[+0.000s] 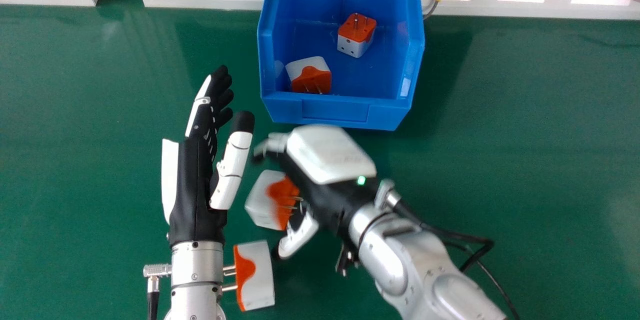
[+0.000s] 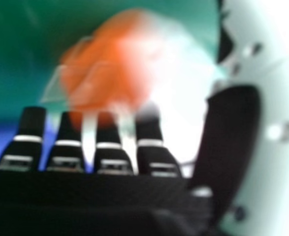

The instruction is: Pick all objects and put in blue box

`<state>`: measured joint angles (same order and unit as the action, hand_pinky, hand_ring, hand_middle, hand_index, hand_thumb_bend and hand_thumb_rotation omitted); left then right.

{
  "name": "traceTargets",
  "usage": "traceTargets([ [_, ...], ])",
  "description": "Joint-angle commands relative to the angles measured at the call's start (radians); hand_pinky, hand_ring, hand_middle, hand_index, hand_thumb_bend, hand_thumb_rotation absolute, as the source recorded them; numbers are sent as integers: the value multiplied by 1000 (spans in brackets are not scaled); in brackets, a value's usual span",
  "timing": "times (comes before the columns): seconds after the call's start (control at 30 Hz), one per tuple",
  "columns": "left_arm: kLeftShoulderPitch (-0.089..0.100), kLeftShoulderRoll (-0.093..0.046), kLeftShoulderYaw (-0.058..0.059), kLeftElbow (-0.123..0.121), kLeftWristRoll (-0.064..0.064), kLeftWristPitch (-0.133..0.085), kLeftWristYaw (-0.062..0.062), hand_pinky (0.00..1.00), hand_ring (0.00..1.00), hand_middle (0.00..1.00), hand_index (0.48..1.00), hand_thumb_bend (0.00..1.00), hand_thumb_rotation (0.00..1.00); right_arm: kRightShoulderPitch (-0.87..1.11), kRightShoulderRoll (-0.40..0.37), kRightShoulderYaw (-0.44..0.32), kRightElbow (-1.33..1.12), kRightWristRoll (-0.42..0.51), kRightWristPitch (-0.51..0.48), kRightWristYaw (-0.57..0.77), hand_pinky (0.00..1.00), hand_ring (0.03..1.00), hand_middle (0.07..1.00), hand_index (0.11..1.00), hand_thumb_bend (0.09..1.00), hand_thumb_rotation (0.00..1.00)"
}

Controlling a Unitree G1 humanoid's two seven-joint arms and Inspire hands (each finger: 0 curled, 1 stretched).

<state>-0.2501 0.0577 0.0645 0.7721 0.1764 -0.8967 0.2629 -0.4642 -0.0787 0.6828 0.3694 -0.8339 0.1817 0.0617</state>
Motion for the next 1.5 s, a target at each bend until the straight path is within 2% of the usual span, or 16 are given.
traceTargets([
  [0.0,-14,2,0,-16,-2,-17,2,875,888,909,889,696,895,-33,12,4,8,-6,-12,11,874,926,916,796,875,1],
  [0.33,-16,1,0,-11,-10,-21,-5,874,888,909,889,698,894,-53,26,28,67,-8,-8,34,950,975,958,821,892,0],
  [0.53,-18,2,0,-7,-21,-22,-12,877,888,909,889,698,895,-59,24,33,79,-4,-16,35,968,984,971,829,896,0],
  [0.77,-14,-1,-1,-2,-29,-27,-20,883,888,909,890,698,895,-54,21,31,87,-21,-17,-20,976,992,978,829,892,0],
  [0.8,-13,-2,-1,-6,-30,-25,-22,885,889,910,890,697,895,-48,24,26,85,-20,-13,-37,937,971,958,808,844,0],
  [0.9,-10,-2,0,-12,-32,-24,-25,885,889,910,890,697,895,-31,38,10,81,-12,3,-77,937,971,958,808,844,0],
  [0.93,-9,-3,1,-11,-31,-24,-24,887,889,910,890,696,896,-27,42,8,80,-11,7,-85,862,912,902,745,777,22],
  [1.07,-10,-3,1,-4,-30,-27,-24,887,889,910,890,696,896,-15,49,7,74,-13,17,-114,862,912,902,745,777,22],
  [1.1,-10,-3,1,-2,-30,-28,-24,888,889,910,890,695,896,-15,48,6,72,-9,16,-113,749,818,828,698,720,18],
  [1.23,-11,-3,1,-3,-29,-27,-22,888,889,910,890,695,896,-17,46,-4,72,13,2,-107,749,818,828,698,720,18],
  [1.27,-11,-3,1,-4,-28,-26,-22,890,889,910,890,693,896,-18,45,-5,73,17,-2,-104,657,737,756,670,674,14],
  [1.37,-11,-3,0,-8,-27,-24,-21,890,889,910,890,693,896,-22,43,-5,75,22,-9,-98,657,737,756,670,674,14],
  [1.4,-11,-3,0,-9,-26,-24,-20,891,890,910,890,690,896,-22,42,-5,75,23,-11,-99,556,670,692,635,642,11],
  [1.47,-12,-3,1,-8,-26,-23,-20,891,890,910,890,690,896,-23,42,-6,80,24,-16,-102,556,670,692,635,642,11],
])
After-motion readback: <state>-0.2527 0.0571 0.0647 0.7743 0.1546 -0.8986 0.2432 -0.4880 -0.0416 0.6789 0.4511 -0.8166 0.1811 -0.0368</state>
